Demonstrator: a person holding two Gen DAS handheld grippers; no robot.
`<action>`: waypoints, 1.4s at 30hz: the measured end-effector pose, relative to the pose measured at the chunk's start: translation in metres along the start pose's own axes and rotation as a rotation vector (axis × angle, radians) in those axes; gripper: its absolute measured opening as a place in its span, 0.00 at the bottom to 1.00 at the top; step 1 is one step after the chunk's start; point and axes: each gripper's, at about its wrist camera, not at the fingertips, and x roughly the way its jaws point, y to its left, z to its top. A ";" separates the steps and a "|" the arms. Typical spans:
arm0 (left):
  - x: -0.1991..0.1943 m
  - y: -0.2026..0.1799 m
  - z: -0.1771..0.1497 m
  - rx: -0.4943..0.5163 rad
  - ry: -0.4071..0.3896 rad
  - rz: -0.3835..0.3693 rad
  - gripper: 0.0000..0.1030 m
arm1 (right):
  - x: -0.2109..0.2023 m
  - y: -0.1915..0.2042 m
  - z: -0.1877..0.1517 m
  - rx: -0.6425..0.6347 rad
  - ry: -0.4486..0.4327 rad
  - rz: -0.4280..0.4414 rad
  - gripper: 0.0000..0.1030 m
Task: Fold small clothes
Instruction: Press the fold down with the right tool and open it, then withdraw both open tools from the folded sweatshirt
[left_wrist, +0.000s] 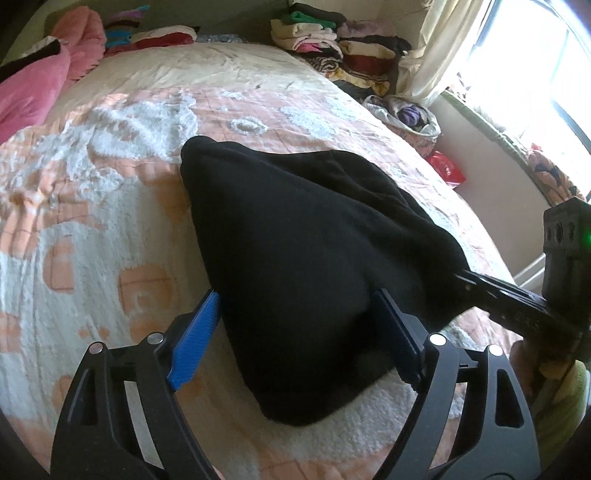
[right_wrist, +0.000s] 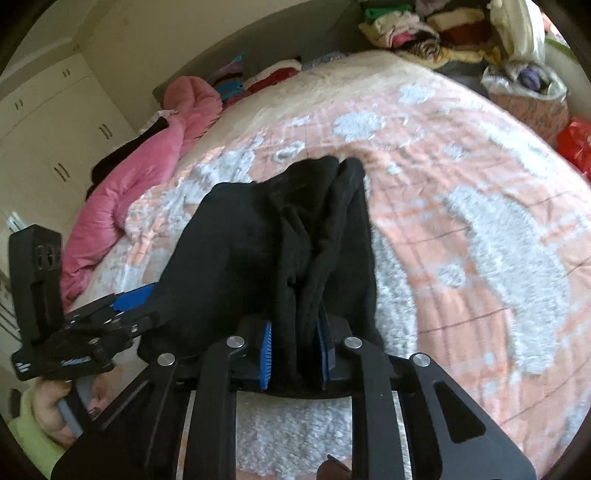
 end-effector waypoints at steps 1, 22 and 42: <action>-0.001 -0.001 -0.001 0.003 0.000 -0.001 0.74 | 0.002 -0.001 -0.001 -0.001 0.005 -0.014 0.18; -0.044 -0.013 -0.012 0.023 -0.075 -0.036 0.91 | -0.080 0.034 -0.051 -0.095 -0.290 -0.284 0.96; -0.104 -0.024 -0.075 0.106 -0.163 0.024 0.91 | -0.130 0.072 -0.101 -0.137 -0.379 -0.302 0.96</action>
